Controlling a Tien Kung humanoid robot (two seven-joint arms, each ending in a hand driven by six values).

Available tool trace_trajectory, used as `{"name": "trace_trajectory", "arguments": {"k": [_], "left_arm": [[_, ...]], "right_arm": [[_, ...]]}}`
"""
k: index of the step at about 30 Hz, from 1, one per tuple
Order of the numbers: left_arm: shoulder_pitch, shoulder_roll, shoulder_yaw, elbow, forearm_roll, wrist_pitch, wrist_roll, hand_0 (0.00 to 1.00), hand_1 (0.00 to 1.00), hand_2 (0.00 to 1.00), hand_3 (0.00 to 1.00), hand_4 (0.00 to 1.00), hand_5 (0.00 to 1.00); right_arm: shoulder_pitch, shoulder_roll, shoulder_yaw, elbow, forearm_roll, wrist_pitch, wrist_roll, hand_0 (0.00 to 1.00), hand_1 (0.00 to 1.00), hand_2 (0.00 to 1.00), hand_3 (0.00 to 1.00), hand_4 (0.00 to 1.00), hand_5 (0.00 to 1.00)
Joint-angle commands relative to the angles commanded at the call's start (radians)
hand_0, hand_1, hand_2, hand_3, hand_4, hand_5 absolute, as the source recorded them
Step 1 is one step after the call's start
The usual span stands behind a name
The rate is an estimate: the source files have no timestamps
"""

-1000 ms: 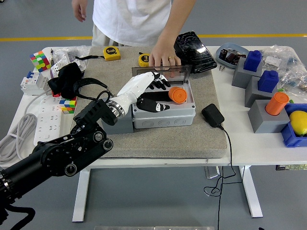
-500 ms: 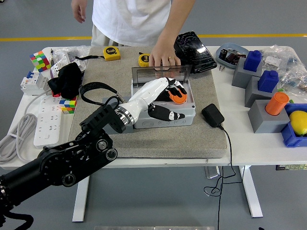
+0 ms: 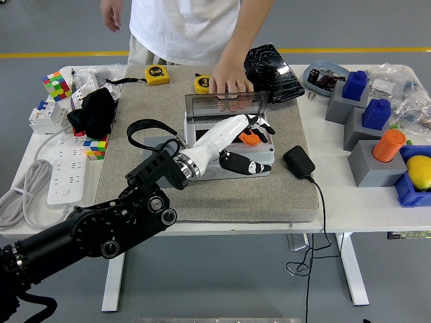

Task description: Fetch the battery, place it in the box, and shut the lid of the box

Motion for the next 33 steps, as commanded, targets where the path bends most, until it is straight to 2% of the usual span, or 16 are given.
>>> {"name": "trace_trajectory", "arguments": {"k": [1, 13, 24, 33], "left_arm": [[-0.003, -0.002, 0.002, 0.007, -0.001, -0.001, 0.001, 0.728, 0.738, 0.680, 0.717, 0.956, 0.145], [-0.017, -0.011, 0.025, 0.063, -0.011, 0.002, -0.011, 0.742, 0.745, 0.695, 0.727, 0.953, 0.145], [-0.039, -0.014, -0.013, 0.122, 0.020, 0.009, -0.019, 0.741, 0.745, 0.694, 0.725, 0.952, 0.144], [-0.052, -0.015, -0.048, 0.141, 0.031, 0.009, -0.020, 0.739, 0.744, 0.692, 0.723, 0.948, 0.142]], "right_arm": [[0.000, 0.000, -0.001, 0.000, 0.000, 0.000, 0.000, 0.633, 0.685, 0.713, 0.760, 0.998, 0.644], [0.000, -0.001, -0.004, 0.001, -0.001, 0.000, 0.000, 0.634, 0.686, 0.713, 0.760, 0.998, 0.641], [0.001, -0.001, 0.002, 0.002, -0.002, -0.001, 0.001, 0.634, 0.687, 0.713, 0.760, 0.998, 0.641], [0.001, -0.001, 0.003, 0.003, -0.001, -0.003, 0.002, 0.634, 0.685, 0.712, 0.760, 0.998, 0.641]]}}
